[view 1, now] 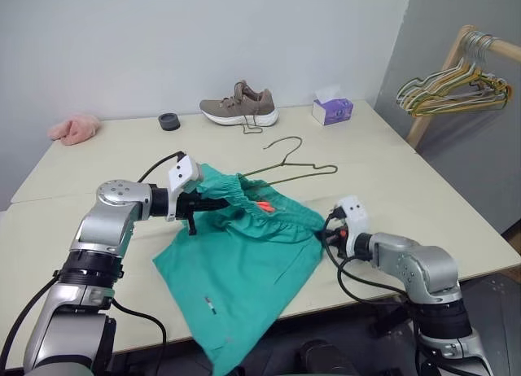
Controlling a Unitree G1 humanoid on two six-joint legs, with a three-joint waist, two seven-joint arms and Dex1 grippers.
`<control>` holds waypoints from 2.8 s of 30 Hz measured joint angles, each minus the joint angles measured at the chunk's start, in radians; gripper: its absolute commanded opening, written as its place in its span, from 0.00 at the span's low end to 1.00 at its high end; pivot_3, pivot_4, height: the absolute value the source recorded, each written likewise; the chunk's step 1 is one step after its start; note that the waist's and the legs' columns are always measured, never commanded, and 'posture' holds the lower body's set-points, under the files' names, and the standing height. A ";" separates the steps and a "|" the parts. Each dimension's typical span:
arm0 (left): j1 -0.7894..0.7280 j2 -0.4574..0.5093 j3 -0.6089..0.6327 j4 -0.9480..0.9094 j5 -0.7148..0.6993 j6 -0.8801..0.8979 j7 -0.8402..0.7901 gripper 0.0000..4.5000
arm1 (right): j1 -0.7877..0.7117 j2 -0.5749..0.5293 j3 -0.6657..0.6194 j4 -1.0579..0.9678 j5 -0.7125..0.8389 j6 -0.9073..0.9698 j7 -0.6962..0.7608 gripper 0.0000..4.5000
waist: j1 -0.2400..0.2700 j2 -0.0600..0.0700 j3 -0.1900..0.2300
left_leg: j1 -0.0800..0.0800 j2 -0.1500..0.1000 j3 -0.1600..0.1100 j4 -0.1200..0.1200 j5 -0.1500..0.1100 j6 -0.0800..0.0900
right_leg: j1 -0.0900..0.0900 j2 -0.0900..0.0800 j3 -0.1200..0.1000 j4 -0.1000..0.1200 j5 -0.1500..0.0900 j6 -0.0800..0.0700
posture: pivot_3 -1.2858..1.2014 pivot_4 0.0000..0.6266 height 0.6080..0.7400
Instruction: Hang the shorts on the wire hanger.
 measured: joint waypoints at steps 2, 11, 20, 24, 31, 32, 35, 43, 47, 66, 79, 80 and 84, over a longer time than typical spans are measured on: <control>0.013 0.000 0.016 -0.031 -0.022 0.035 0.014 0.00 | -0.014 -0.009 -0.006 0.005 0.000 -0.027 -0.004 0.01 | 0.000 0.000 0.000 | 0.000 0.000 0.000 0.000 0.000 0.000 | 0.000 0.000 0.000 0.000 0.000 0.000 | 0.44 0.00 1.00; 0.054 0.088 0.064 -0.121 -0.183 0.248 -0.050 0.00 | -0.079 -0.145 -0.042 0.079 0.023 -0.070 0.066 0.01 | 0.000 0.000 0.000 | 0.001 0.000 0.000 -0.001 0.000 0.000 | 0.000 0.001 0.000 0.000 0.000 0.000 | 0.45 0.00 1.00; -0.025 0.146 0.098 -0.090 -0.342 0.450 -0.098 0.00 | -0.088 -0.190 -0.040 0.087 0.056 -0.114 0.104 0.01 | 0.001 0.000 0.000 | 0.000 0.000 0.001 -0.001 0.000 0.000 | 0.000 0.002 0.001 0.000 0.000 0.000 | 0.45 0.00 1.00; -0.042 0.125 0.136 -0.089 -0.398 0.501 -0.065 0.00 | -0.090 -0.190 -0.040 0.087 0.060 -0.116 0.104 0.01 | 0.001 0.000 0.000 | 0.000 0.000 0.001 -0.001 0.000 0.000 | 0.000 0.002 0.001 -0.001 0.000 0.000 | 0.45 0.00 1.00; -0.042 0.091 0.245 -0.082 -0.498 0.580 0.009 0.00 | -0.072 -0.193 -0.052 0.112 0.053 -0.109 0.076 0.01 | 0.001 0.001 0.001 | 0.000 0.000 0.002 -0.001 0.000 0.000 | -0.001 0.001 0.002 0.000 0.000 0.000 | 0.45 0.00 1.00; -0.033 0.091 0.245 -0.094 -0.500 0.584 0.012 0.00 | -0.072 -0.193 -0.050 0.111 0.052 -0.109 0.076 0.01 | 0.000 0.002 0.001 | 0.001 0.000 0.002 -0.001 0.000 0.000 | -0.001 0.001 0.002 0.000 0.000 0.000 | 0.45 0.00 1.00; 0.021 0.094 0.243 -0.114 -0.491 0.572 0.012 0.00 | -0.070 -0.201 -0.049 0.107 0.052 -0.109 0.076 0.01 | -0.001 0.002 0.001 | 0.001 0.001 0.003 -0.002 0.000 0.000 | -0.001 0.001 0.002 0.000 0.000 0.000 | 0.45 0.00 1.00; 0.132 0.138 0.176 -0.140 -0.378 0.454 -0.013 0.00 | -0.015 -0.274 0.035 0.038 0.045 -0.109 0.117 0.01 | 0.002 0.002 0.001 | 0.001 0.000 0.003 -0.001 0.000 0.000 | -0.001 0.001 0.002 -0.001 0.000 0.000 | 0.45 0.00 1.00; 0.149 0.137 0.165 -0.140 -0.355 0.426 -0.008 0.00 | 0.027 -0.336 0.114 -0.012 0.010 -0.157 0.163 0.09 | 0.003 0.002 0.001 | 0.001 0.000 0.003 -0.001 0.000 0.000 | -0.001 0.001 0.002 -0.001 0.000 0.000 | 0.45 0.00 1.00; 0.185 0.130 0.165 -0.186 -0.354 0.422 0.014 0.00 | 0.227 -0.562 0.387 0.030 -0.714 -1.073 -0.045 0.60 | 0.005 0.001 0.001 | 0.001 0.000 0.005 -0.002 0.000 0.000 | -0.001 0.001 0.003 -0.001 0.000 0.000 | 0.45 0.00 1.00; 0.191 0.128 0.163 -0.191 -0.353 0.422 0.010 0.00 | 0.355 -0.477 0.379 0.006 -0.855 -1.393 -0.085 0.60 | 0.008 -0.002 -0.001 | 0.004 0.001 0.004 -0.001 0.000 0.000 | 0.002 0.001 0.003 -0.001 -0.001 0.000 | 0.45 0.00 1.00; 0.191 0.128 0.163 -0.191 -0.353 0.422 0.010 0.00 | 0.345 -0.465 0.381 0.014 -0.863 -1.384 -0.069 0.60 | 0.008 -0.002 -0.001 | 0.004 0.001 0.004 -0.001 0.000 0.000 | 0.002 0.001 0.003 -0.001 -0.001 0.000 | 0.45 0.00 1.00; 0.191 0.129 0.162 -0.191 -0.353 0.422 0.009 0.00 | 0.309 -0.431 0.394 0.052 -0.895 -1.375 -0.022 0.60 | 0.008 -0.002 -0.001 | 0.004 0.001 0.003 -0.001 0.000 0.000 | 0.002 0.001 0.003 -0.001 -0.001 0.000 | 0.45 0.00 1.00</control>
